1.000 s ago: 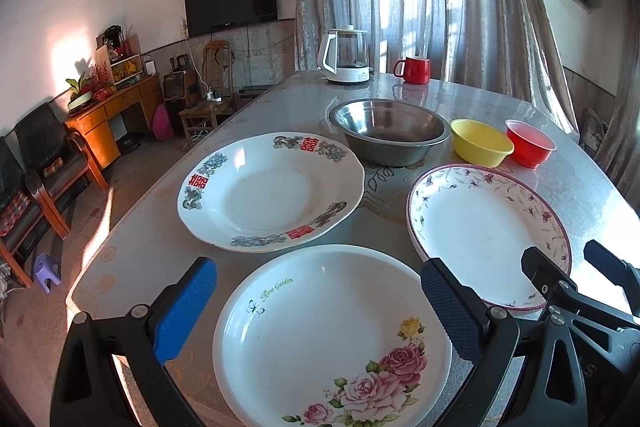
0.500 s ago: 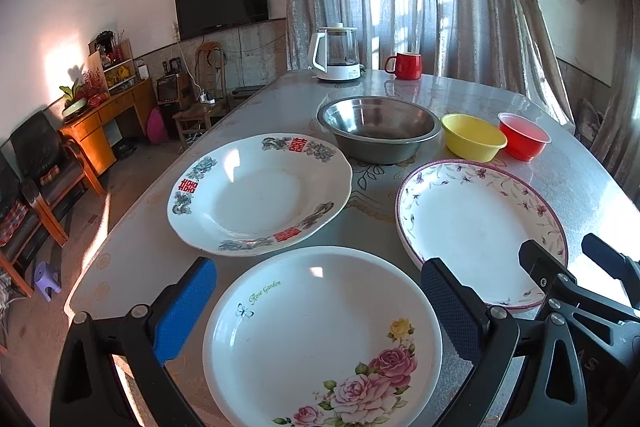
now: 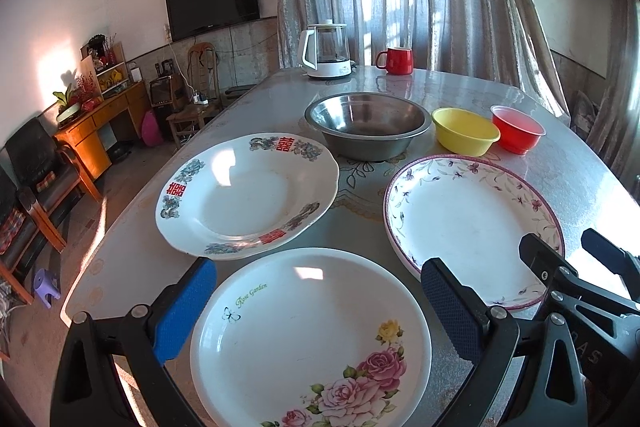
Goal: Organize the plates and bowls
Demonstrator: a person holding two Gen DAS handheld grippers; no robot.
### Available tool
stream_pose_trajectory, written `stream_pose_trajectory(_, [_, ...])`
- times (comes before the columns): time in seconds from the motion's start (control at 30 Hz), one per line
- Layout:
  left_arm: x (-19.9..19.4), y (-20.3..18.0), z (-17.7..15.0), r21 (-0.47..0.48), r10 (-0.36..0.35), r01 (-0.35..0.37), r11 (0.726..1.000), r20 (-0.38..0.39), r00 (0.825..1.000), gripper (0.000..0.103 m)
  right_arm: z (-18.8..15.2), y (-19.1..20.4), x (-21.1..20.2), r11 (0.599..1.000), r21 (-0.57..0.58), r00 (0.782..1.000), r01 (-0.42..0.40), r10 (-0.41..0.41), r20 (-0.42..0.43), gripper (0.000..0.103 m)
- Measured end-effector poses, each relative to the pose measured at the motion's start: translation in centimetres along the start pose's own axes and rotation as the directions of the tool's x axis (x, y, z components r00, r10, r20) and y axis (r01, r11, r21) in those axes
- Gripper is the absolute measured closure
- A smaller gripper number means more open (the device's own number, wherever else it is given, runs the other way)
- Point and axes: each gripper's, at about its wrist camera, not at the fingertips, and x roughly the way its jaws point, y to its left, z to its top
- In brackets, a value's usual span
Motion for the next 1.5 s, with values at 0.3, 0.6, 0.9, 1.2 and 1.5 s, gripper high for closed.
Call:
stream_pose_trajectory(0.3, [0.3,-0.4,0.1,0.009,-0.016,0.017,1.000,-0.010,1.000,0.000,0.1,-0.5,0.2,1.000,0.014,1.000,0.003,-0.003,-0.001,0.015])
stream_pose_trajectory(0.6, [1.1,-0.8,0.4,0.011,-0.170,0.171,0.985,-0.062,0.984,0.000,0.4,-2.1,0.6,0.999,0.050,1.000,-0.009,0.010,-0.019,0.015])
stream_pose_trajectory(0.9, [2.8,-0.5,2.7,-0.014,-0.324,0.326,0.945,-0.136,0.936,0.002,1.1,-6.3,2.1,0.988,0.155,0.997,-0.006,0.018,-0.078,0.038])
stream_pose_trajectory(1.2, [6.1,-2.1,5.1,-0.003,-0.397,0.406,0.914,-0.223,0.890,0.038,1.2,-7.4,4.4,0.985,0.163,0.984,-0.051,0.077,-0.158,0.066])
stream_pose_trajectory(1.5, [11.3,-3.8,6.0,0.050,-0.362,0.400,0.915,-0.333,0.871,0.062,1.1,-7.9,6.6,0.975,0.196,0.961,-0.107,0.152,-0.231,0.066])
